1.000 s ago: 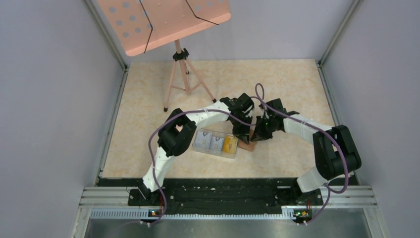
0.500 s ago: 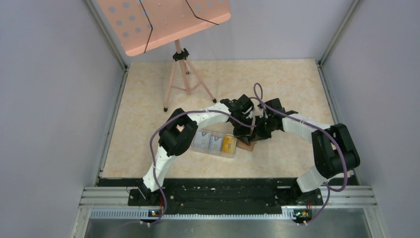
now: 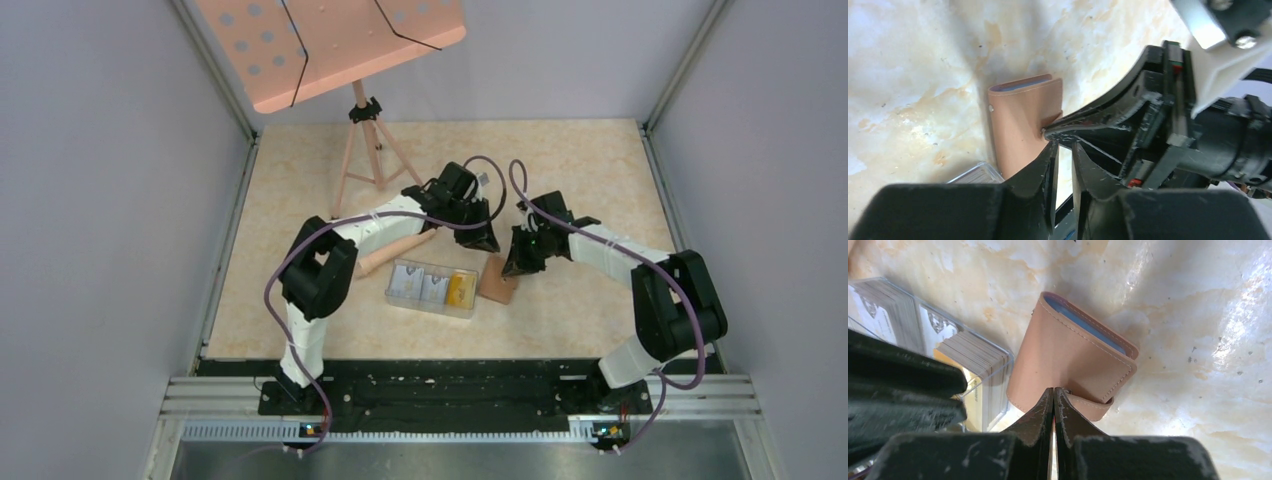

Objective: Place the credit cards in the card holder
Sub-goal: Close the card holder at the center of the board, then reset both arms

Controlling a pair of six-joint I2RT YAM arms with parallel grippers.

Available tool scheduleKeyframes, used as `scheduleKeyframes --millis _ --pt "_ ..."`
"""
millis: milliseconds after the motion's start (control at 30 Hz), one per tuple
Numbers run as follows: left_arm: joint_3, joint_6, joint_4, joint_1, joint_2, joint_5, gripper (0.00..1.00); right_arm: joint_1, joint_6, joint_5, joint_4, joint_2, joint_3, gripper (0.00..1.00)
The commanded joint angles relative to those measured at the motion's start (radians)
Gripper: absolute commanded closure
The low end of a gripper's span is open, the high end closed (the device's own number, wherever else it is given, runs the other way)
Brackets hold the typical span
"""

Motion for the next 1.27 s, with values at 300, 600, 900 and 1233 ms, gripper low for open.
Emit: scheduleKeyframes --millis 300,600,900,1233 --pt "-0.105 0.013 0.161 0.004 -0.176 -0.025 0.43 -0.004 0.0 -0.01 -0.005 -0.053 0.06 1.0" --pt "-0.206 -0.017 0.258 0.04 -0.234 -0.006 0.28 -0.01 -0.003 -0.004 -0.009 -0.055 0.064 1.0" --pt "-0.432 -0.017 0.388 0.122 -0.414 -0.163 0.01 -0.024 -0.003 0.018 -0.002 -0.067 0.066 0.99" --pt "-0.625 0.1 0.369 0.203 -0.658 -0.492 0.01 -0.027 -0.005 0.007 0.023 -0.042 0.077 0.95"
